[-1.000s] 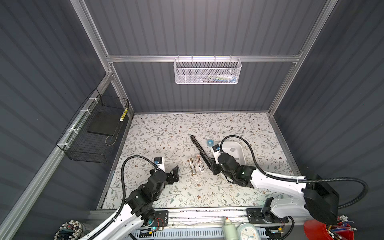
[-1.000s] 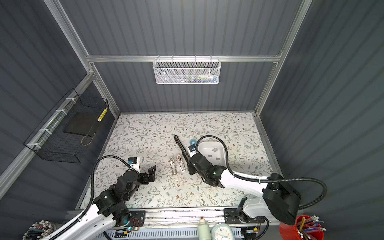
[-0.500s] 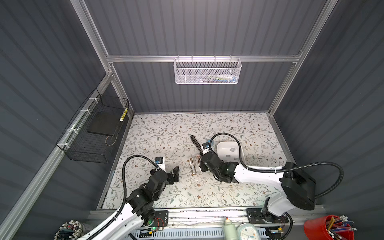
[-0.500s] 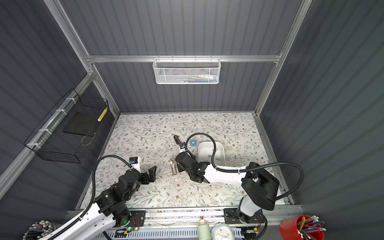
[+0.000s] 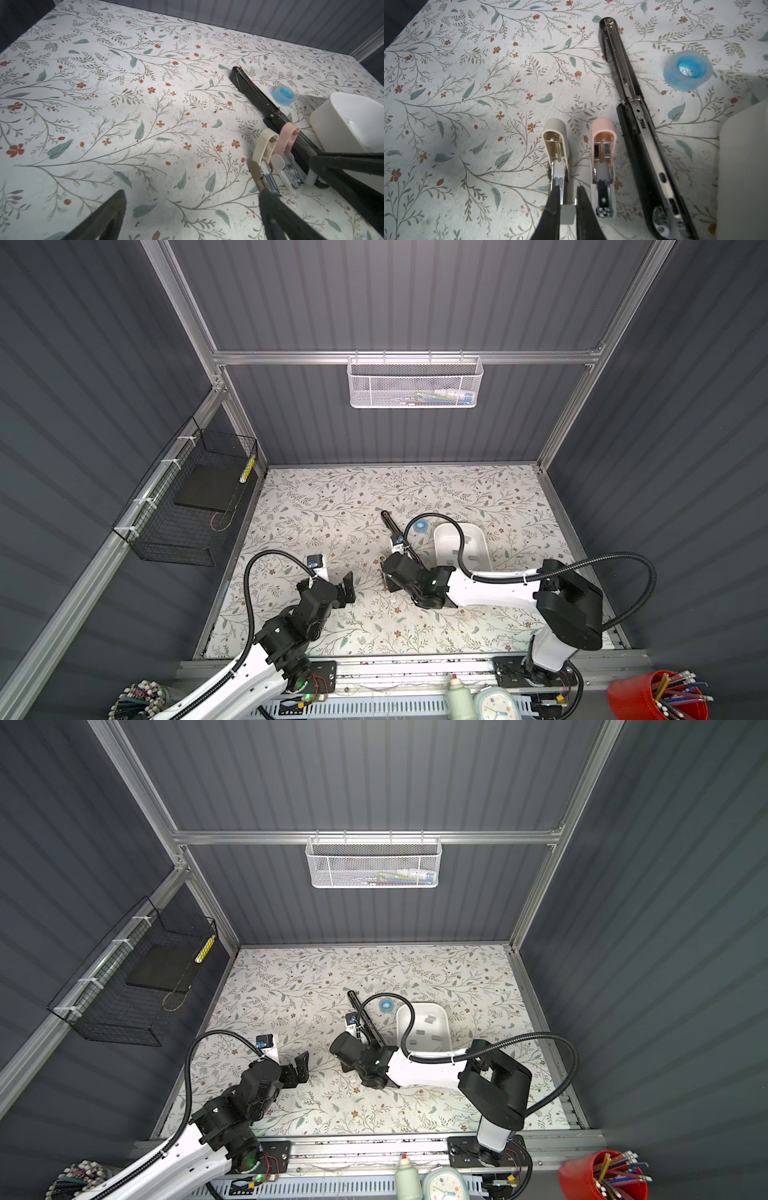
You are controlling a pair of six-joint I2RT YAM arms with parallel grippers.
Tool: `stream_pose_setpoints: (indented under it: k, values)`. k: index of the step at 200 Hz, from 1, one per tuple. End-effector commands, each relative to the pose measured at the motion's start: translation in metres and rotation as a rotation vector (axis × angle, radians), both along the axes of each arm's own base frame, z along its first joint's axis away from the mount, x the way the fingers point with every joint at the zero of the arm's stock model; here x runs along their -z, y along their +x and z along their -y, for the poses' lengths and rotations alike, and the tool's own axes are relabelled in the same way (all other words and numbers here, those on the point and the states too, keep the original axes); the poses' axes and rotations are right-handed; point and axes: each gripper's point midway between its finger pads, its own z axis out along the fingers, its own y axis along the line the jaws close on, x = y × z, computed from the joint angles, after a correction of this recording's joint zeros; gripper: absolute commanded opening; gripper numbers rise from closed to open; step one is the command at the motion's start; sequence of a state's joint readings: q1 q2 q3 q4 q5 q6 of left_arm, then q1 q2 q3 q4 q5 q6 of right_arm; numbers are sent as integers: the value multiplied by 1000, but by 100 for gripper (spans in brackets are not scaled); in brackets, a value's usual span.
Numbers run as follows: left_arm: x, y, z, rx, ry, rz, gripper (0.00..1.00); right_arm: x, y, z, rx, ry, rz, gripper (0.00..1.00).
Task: Load the staples into the stapler
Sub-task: 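Move the held strip with the right gripper over the cream stapler's open channel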
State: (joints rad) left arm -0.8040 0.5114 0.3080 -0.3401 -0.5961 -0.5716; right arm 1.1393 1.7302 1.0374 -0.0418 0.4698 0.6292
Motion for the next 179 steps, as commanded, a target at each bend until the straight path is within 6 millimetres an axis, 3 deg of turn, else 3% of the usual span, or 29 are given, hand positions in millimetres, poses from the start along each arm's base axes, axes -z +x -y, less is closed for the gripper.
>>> stream_pose_setpoints:
  k: [1, 179]
  values:
    - [-13, 2, -9, -65, -14, 19, 100, 3, 3, -1, 28, -26, 4, 14]
    - [-14, 0, -8, -57, -37, 24, 100, 28, 8, -19, 16, -58, 13, 15]
